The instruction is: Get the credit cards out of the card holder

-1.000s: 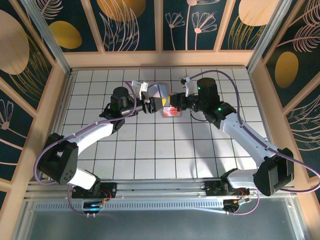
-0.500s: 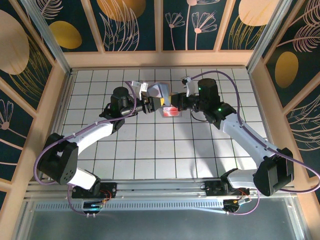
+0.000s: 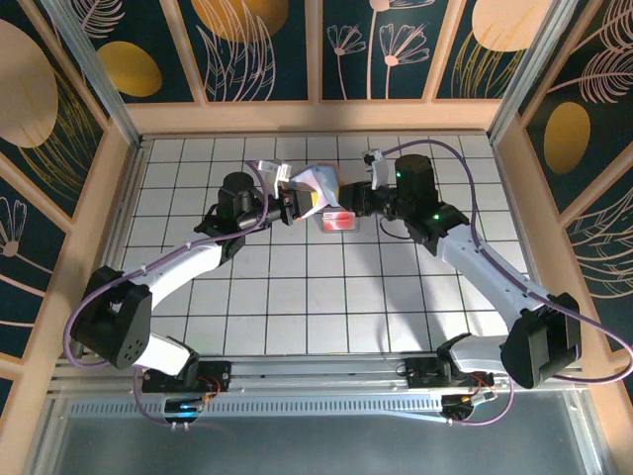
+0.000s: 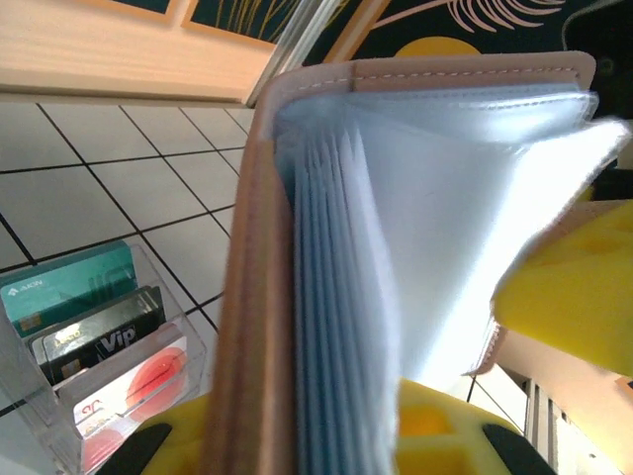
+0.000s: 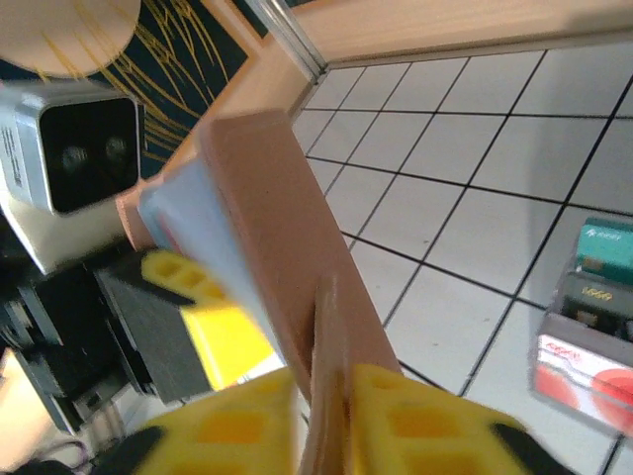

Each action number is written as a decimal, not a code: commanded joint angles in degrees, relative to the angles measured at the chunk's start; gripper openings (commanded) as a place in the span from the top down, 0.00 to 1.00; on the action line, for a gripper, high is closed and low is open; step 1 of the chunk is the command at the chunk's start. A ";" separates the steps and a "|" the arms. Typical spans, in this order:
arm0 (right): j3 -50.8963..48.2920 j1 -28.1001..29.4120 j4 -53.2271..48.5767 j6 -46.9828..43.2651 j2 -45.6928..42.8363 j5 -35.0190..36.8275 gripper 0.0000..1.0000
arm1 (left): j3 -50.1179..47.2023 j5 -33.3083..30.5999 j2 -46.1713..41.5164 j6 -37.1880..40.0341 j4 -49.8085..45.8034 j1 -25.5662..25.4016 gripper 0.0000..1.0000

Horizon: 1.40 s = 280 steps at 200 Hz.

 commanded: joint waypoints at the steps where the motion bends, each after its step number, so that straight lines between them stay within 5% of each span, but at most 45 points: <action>1: -0.11 0.10 3.57 0.18 -0.63 -1.94 0.63 | 0.81 1.70 -1.67 0.69 0.90 -0.36 0.89; 53: 2.45 2.22 1.69 -2.04 1.19 0.84 0.35 | 1.25 1.66 -1.61 0.88 -0.01 -0.41 0.90; 102: 4.13 3.87 -0.67 -3.87 2.93 6.72 0.26 | 1.70 2.12 -1.61 0.88 -0.29 -0.38 0.89; 133: 4.64 3.88 -1.20 -3.27 3.74 8.93 0.48 | 1.38 4.71 -1.84 0.10 1.47 -0.38 0.81; 169: 3.56 3.18 0.88 -0.70 3.88 8.22 0.92 | 0.64 9.12 -2.66 -1.43 4.54 -0.41 0.69; 219: 1.08 0.72 5.73 2.90 2.12 2.79 1.00 | -0.29 10.12 -3.57 -0.96 4.62 -0.34 0.66; 245: 0.90 0.35 4.99 3.07 1.75 3.61 1.00 | -0.49 10.44 -3.93 -0.88 4.67 -0.38 0.48; 280: -0.37 -0.07 6.43 4.12 0.89 2.47 1.00 | -0.64 9.93 -4.22 -0.26 3.86 -0.38 0.52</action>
